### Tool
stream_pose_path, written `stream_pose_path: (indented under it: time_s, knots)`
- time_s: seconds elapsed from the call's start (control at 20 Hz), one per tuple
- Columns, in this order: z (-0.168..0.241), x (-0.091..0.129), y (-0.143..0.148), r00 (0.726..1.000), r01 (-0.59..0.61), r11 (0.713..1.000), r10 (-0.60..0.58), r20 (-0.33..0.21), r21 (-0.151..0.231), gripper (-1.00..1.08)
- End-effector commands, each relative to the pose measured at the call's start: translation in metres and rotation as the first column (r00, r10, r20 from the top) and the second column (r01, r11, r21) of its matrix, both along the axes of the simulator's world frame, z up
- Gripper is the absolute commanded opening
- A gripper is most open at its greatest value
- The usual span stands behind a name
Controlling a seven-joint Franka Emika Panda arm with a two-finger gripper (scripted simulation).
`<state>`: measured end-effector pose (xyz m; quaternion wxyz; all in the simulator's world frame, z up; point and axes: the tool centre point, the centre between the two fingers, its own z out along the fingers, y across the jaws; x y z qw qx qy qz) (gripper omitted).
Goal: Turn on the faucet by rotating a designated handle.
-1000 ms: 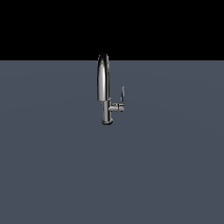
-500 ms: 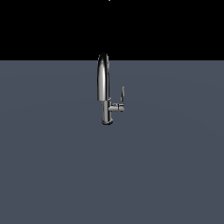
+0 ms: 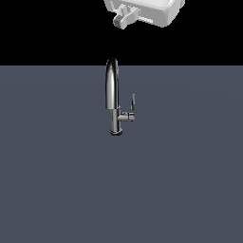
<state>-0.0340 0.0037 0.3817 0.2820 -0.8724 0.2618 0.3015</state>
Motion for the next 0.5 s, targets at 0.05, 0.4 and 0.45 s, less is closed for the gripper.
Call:
stream_pose_path:
  time_s: [0.05,0.4,0.45]
  knots:
    - [-0.014,0.02,-0.005,0.997,0.061,0.997,-0.058,-0.056,0.052,-1.0]
    - [-0.049,0.057,-0.017,0.969,0.197,0.969,-0.17,-0.182,0.148,-1.0]
    - [-0.054,0.062,-0.019,0.962,0.218,0.962,-0.185,-0.201,0.161,-1.0]
